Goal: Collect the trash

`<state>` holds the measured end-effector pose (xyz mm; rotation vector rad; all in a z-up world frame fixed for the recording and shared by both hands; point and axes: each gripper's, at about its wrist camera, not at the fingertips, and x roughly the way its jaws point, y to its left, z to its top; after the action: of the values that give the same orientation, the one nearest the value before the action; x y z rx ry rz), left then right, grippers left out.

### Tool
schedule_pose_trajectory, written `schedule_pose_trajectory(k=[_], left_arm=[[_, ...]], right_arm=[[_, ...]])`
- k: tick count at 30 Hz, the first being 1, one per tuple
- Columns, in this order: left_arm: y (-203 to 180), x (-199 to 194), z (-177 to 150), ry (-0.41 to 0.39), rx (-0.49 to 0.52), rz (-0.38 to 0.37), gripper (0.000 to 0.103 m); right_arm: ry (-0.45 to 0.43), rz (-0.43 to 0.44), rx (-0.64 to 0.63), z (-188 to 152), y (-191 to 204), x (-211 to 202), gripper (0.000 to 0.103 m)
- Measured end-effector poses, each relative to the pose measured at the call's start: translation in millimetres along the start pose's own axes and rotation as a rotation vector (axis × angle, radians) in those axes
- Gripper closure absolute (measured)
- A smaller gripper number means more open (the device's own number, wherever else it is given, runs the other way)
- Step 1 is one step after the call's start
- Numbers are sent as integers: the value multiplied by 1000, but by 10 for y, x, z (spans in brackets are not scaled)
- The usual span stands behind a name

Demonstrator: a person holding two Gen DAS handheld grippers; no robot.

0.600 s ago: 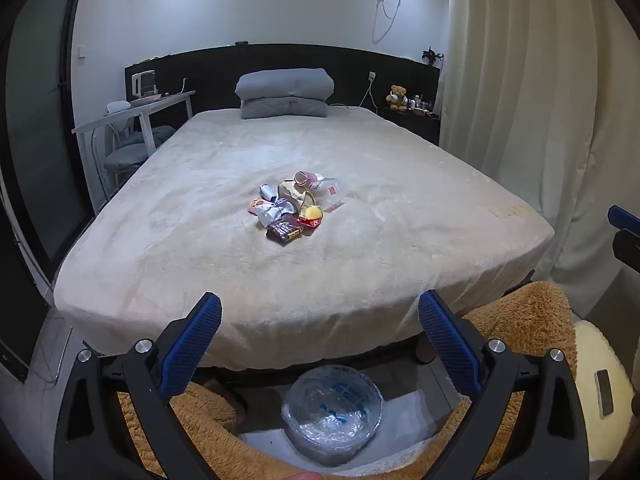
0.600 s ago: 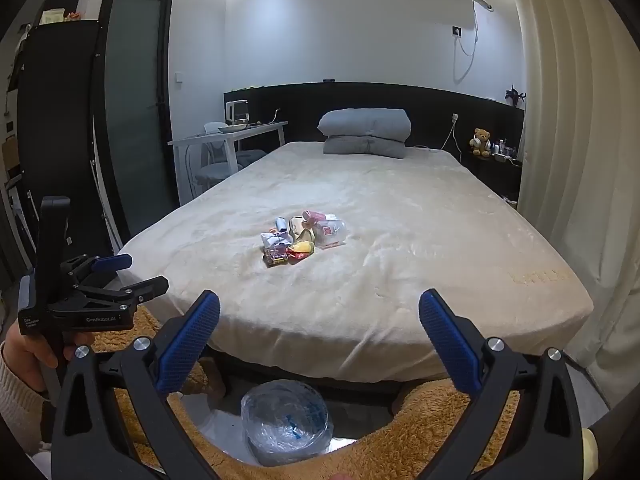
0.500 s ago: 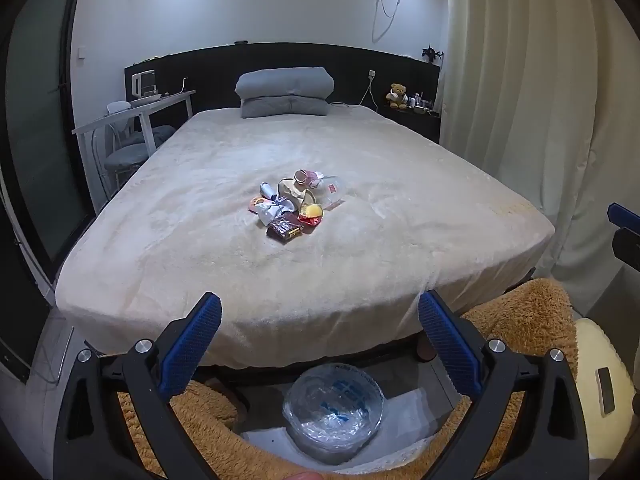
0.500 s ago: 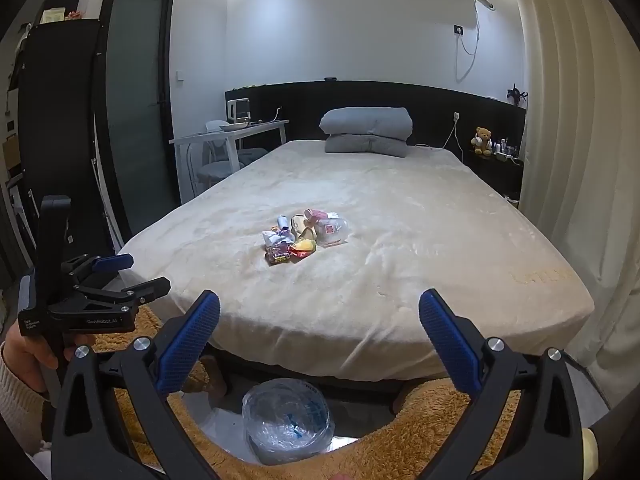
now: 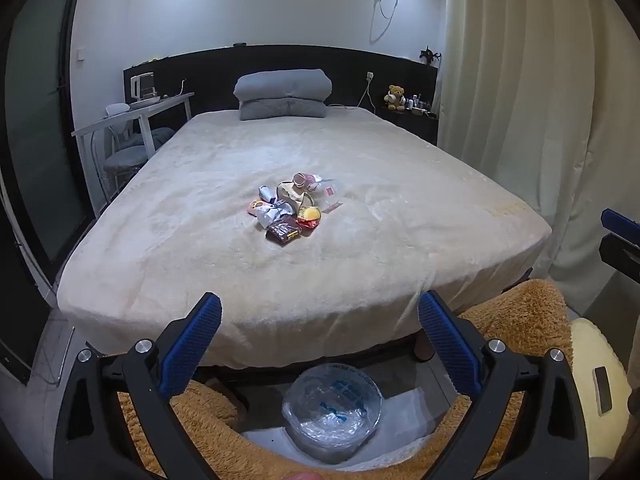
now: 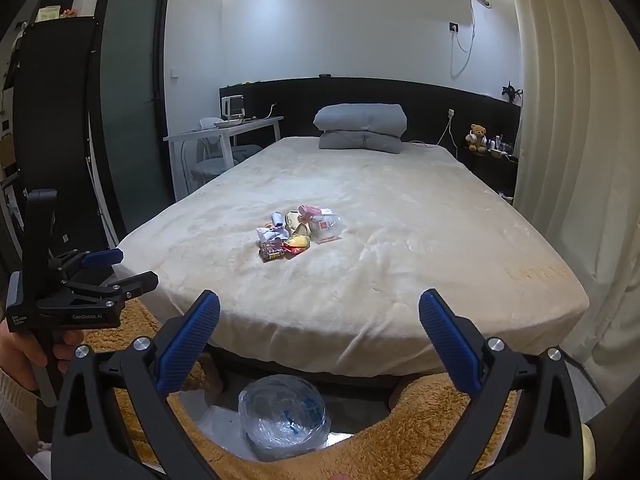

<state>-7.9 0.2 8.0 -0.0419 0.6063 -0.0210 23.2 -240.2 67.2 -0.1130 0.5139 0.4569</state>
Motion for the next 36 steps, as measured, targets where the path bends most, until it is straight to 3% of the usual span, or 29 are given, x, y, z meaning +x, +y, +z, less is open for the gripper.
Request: schedule_pose_trajectory(k=[36], left_arm=[[-89, -123, 65, -12, 15, -18, 6]], right_arm=[[23, -5, -5, -42, 16, 17, 4]])
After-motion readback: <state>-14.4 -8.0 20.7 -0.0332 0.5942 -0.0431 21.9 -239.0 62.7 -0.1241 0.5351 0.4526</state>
